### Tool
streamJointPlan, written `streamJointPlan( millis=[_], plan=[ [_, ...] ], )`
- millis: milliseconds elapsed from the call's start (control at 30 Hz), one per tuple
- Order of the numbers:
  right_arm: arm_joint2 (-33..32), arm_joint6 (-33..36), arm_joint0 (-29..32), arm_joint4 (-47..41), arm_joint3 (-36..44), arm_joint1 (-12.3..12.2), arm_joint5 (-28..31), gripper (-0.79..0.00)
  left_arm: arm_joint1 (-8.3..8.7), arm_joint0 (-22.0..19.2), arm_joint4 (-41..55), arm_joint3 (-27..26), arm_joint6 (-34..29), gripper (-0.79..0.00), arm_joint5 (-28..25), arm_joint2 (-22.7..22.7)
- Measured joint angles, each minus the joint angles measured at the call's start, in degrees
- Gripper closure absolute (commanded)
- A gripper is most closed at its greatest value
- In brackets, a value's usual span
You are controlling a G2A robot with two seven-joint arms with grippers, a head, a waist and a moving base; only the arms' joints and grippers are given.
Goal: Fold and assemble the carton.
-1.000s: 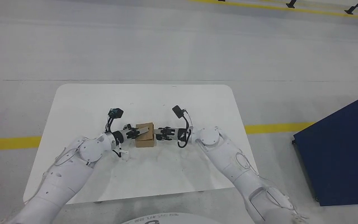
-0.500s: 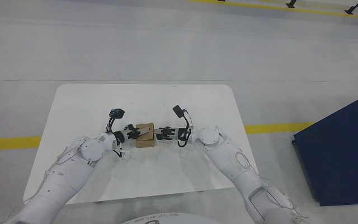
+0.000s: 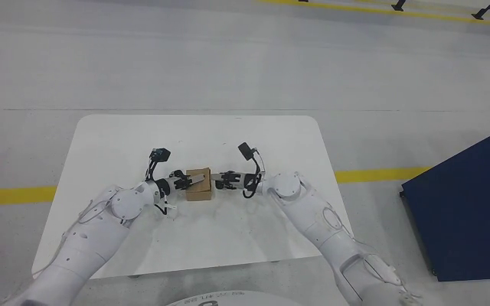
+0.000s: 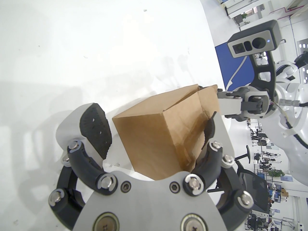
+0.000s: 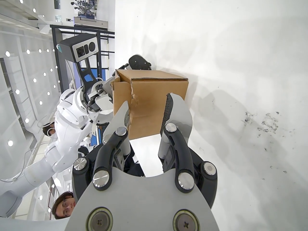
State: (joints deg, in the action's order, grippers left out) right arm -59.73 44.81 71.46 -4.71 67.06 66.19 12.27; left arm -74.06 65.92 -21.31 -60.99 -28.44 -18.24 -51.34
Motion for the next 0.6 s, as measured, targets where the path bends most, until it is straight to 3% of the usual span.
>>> streamJointPlan(
  millis=[267, 600],
  plan=[
    [-0.9, 1.6, 1.2, -1.6, 0.6, -0.3, 5.2, -0.379, -0.09, -0.1, -0.1, 0.1, -0.2, -0.782, 0.1, 0.0],
    [2.0, -0.2, -0.2, 3.4, 1.3, 0.3, 0.7, -0.283, -0.19, -0.2, -0.2, 0.3, -0.2, -0.773, 0.0, -0.1]
  ],
)
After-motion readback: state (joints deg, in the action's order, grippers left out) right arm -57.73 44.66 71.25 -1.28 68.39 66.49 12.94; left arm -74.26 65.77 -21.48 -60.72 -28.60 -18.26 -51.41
